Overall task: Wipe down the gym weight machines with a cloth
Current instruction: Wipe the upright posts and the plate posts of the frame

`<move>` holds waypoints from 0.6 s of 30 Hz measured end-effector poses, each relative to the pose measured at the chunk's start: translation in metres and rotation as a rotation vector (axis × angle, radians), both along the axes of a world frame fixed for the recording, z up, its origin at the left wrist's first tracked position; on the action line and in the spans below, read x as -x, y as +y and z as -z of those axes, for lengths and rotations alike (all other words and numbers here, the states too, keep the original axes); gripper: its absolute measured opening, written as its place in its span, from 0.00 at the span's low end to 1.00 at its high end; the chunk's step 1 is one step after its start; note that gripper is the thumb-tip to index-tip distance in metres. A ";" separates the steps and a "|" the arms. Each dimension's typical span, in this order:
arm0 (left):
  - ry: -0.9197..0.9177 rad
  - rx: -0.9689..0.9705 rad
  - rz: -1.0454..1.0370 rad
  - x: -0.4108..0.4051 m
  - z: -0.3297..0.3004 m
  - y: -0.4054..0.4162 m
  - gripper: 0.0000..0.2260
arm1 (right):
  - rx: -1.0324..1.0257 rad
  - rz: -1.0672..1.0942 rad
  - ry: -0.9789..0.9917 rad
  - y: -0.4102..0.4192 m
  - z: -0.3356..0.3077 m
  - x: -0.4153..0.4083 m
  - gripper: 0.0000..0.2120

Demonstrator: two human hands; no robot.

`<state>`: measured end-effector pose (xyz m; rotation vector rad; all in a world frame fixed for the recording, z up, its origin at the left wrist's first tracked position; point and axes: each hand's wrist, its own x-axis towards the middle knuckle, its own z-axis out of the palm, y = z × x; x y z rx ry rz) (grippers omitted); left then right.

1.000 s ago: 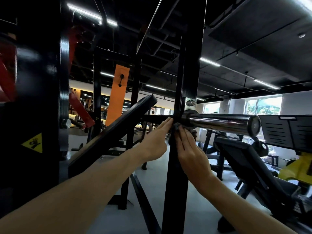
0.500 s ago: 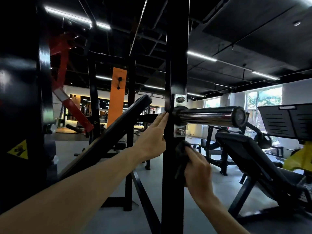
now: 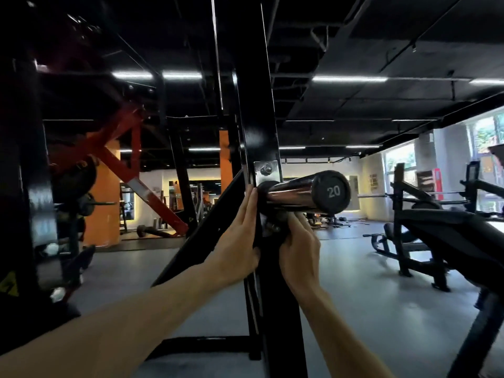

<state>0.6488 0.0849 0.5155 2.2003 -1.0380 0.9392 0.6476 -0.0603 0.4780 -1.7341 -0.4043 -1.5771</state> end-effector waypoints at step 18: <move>0.035 -0.159 0.039 0.011 -0.024 0.033 0.47 | -0.139 0.357 0.087 0.068 0.026 0.012 0.29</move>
